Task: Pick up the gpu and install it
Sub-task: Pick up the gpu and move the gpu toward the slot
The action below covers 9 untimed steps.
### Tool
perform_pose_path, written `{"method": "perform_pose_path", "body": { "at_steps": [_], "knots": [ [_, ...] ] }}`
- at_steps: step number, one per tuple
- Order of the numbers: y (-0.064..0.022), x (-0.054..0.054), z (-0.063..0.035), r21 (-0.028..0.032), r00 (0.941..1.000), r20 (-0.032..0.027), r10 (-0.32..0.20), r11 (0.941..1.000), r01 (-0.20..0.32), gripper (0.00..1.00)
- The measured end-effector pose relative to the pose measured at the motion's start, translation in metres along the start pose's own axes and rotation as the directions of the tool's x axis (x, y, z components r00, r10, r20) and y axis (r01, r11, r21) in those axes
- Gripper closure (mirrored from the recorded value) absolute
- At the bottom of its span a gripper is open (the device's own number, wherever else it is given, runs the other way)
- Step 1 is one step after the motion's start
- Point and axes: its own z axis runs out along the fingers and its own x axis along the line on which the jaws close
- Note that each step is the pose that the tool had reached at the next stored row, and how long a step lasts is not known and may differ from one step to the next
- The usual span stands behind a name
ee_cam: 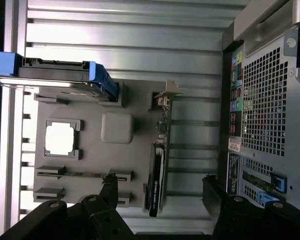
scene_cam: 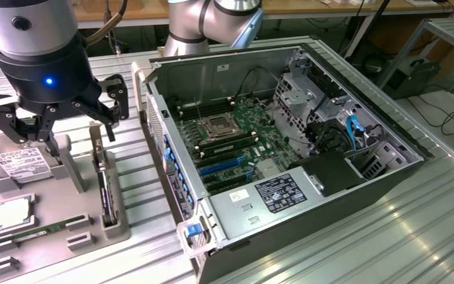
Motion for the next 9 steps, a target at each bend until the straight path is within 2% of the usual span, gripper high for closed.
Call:
{"method": "perform_pose_path", "body": {
  "at_steps": [9],
  "knots": [
    [0.0002, 0.0, 0.0111, 0.0002, 1.0, 0.0, 0.002, 1.0, -0.002, 0.22]
  ]
}}
